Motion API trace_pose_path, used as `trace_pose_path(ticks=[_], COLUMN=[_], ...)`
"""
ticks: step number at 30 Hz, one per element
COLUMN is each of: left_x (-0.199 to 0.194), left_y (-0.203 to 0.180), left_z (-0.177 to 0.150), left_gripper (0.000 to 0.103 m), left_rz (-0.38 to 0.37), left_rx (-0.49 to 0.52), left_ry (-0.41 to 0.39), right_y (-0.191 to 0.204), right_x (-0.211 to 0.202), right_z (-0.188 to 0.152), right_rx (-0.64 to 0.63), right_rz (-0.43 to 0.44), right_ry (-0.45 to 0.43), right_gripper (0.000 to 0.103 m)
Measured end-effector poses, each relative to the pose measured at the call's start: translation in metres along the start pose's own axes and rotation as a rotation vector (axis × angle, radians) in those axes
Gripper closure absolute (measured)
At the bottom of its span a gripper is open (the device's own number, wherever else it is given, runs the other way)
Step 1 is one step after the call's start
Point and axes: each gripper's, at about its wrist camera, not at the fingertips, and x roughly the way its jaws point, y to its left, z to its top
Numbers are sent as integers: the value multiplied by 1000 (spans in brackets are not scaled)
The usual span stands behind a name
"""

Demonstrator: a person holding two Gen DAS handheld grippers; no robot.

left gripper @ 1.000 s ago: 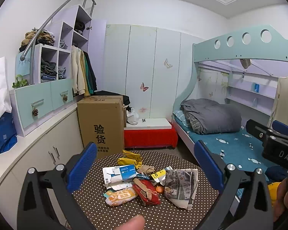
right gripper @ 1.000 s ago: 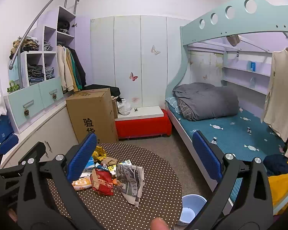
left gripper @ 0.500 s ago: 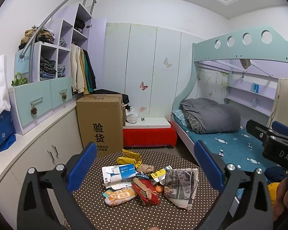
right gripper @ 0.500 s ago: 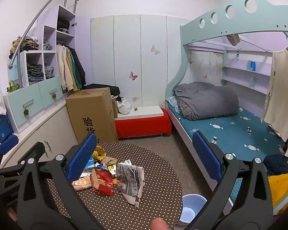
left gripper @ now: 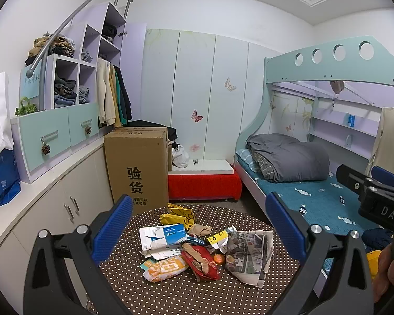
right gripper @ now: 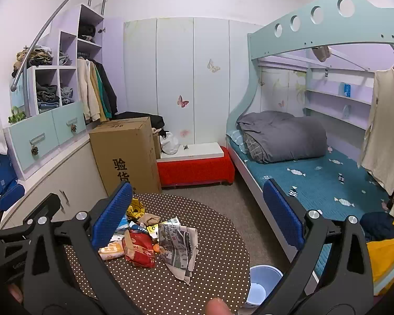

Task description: Collect trash

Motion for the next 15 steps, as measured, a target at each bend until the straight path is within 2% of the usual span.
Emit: trace_pose_path(ticks=[8,15], left_x=[18,44], left_y=[8,22], left_z=[-8,-29], left_gripper=[4,4], left_rz=[-1,32], left_rx=[-5,-12], left_ry=[40,116], right_y=[0,-5], right_x=[16,53], right_z=[-3,-20], right_rx=[-7,-6], right_rz=[-5,-23], right_ry=[35,130], right_gripper=[6,6])
